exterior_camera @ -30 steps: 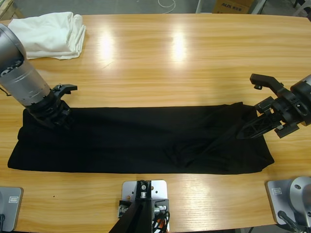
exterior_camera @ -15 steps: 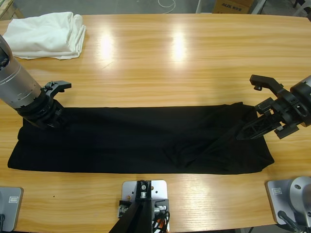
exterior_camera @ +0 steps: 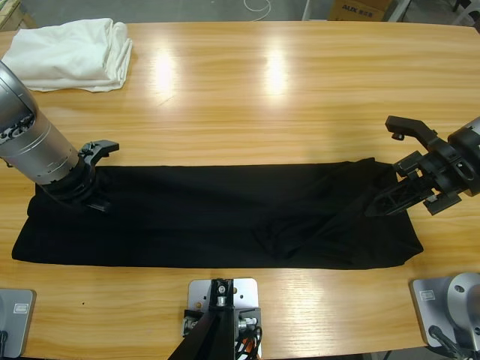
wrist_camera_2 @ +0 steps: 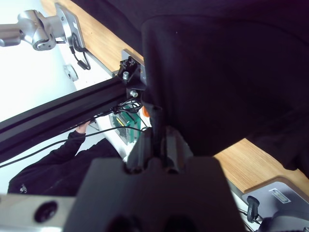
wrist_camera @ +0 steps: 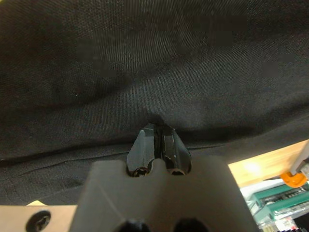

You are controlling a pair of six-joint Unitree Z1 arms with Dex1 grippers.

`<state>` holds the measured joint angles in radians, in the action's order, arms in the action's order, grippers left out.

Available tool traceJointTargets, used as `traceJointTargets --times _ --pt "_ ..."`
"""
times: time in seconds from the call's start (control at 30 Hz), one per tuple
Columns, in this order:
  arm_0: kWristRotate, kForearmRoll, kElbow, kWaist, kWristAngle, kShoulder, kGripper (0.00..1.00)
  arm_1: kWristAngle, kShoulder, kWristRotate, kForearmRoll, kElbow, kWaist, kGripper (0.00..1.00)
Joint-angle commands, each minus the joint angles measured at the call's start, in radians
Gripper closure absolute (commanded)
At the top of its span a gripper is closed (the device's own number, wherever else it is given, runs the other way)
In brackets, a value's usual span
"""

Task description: Fold clothes

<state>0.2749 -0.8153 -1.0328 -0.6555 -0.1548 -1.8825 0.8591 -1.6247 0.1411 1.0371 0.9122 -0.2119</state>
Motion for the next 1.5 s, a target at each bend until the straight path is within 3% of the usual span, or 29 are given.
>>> traceJointTargets --times 0.03,0.63,0.93,1.2,1.5 --pt "0.040 0.005 0.045 -0.023 -0.019 -0.032 1.000 -0.008 -0.014 -0.009 -0.012 -0.026 -0.011 1.000" --pt "0.262 -0.089 0.135 -0.046 -0.068 0.098 1.000 -0.003 0.005 -0.009 -0.017 -0.030 -0.011 1.000" --pt "0.276 -0.085 0.130 -0.046 -0.033 0.119 1.000 0.012 -0.014 -0.008 -0.021 -0.019 -0.012 1.000" --pt "0.268 -0.069 0.130 -0.046 -0.031 0.120 1.000 0.106 -0.129 -0.003 -0.082 0.003 -0.014 1.000" --pt "0.263 -0.066 0.131 -0.049 -0.031 0.120 1.000 0.107 -0.333 0.006 -0.136 0.134 -0.005 1.000"
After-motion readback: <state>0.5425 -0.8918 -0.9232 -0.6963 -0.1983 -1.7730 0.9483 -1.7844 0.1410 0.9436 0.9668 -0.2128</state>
